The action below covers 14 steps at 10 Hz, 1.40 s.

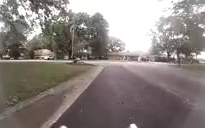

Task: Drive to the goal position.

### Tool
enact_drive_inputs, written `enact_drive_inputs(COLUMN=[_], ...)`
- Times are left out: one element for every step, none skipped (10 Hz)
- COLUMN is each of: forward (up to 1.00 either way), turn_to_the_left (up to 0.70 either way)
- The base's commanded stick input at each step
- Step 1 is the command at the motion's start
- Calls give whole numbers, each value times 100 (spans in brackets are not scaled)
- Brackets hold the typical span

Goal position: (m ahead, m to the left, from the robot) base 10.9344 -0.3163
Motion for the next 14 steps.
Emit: enact_drive_inputs(forward=[70, 70, 70, 70, 70, 70, 70, 70, 70, 70, 70, 70, 70, 70], turn_to_the_left=[-35, -35, -35, -16, 0, 0, 0, 0, 0, 0, 0, 0, 0, 0])
